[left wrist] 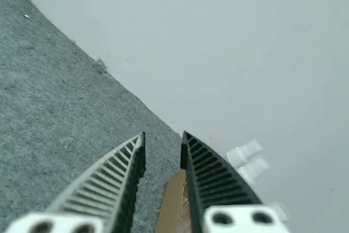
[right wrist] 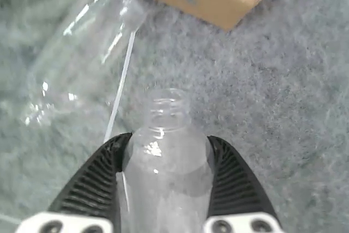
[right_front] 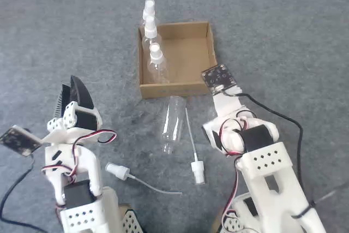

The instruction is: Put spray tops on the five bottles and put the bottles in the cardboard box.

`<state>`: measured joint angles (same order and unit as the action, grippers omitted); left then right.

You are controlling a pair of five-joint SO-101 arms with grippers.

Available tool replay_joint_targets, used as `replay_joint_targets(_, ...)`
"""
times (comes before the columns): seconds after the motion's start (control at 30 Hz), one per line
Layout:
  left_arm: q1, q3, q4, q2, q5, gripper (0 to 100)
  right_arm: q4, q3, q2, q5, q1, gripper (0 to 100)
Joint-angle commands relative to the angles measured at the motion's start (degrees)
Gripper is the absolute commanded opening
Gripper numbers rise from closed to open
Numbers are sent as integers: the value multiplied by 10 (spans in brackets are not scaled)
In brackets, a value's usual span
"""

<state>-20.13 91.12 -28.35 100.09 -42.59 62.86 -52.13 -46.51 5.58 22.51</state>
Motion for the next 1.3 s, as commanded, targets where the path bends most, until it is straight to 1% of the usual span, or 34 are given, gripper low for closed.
replay_joint_targets(0.0, 0, -5, 20, 7, -2, 101, -50, -13, -26, -33, 2, 7)
replay_joint_targets(0.1, 1, -5, 20, 7, -2, 101, -68, -35, -26, -40, -5, 7)
replay_joint_targets(0.23, 1, -8, 21, 7, -2, 101, -69, -40, -26, -41, -35, 7)
replay_joint_targets(0.33, -2, -6, 53, 7, -4, 98, -72, -40, -26, -70, -65, 7)
replay_joint_targets(0.4, -3, -7, 59, 7, -4, 98, -72, -40, -26, -84, -80, 7)
replay_joint_targets(0.57, -2, -22, 56, 7, -3, 97, -72, -41, -24, -88, -87, 7)
replay_joint_targets(0.67, -3, -43, 54, 7, -3, 97, -72, -41, -22, -108, -87, 7)
replay_joint_targets(0.73, 0, -63, 30, 7, -3, 97, -72, -42, -22, -112, -87, 7)
replay_joint_targets(0.87, 1, -123, -48, 6, 0, 97, -87, -56, -26, -113, -87, 7)
replay_joint_targets(0.97, 3, -165, -101, 4, 25, 97, -103, -66, -26, -111, -87, 7)
replay_joint_targets(1.13, 3, -192, -140, 4, 30, 97, -104, -68, -26, -111, -87, 7)
replay_joint_targets(1.27, 3, -223, -197, 3, 30, 97, -104, -68, -26, -111, -87, 7)
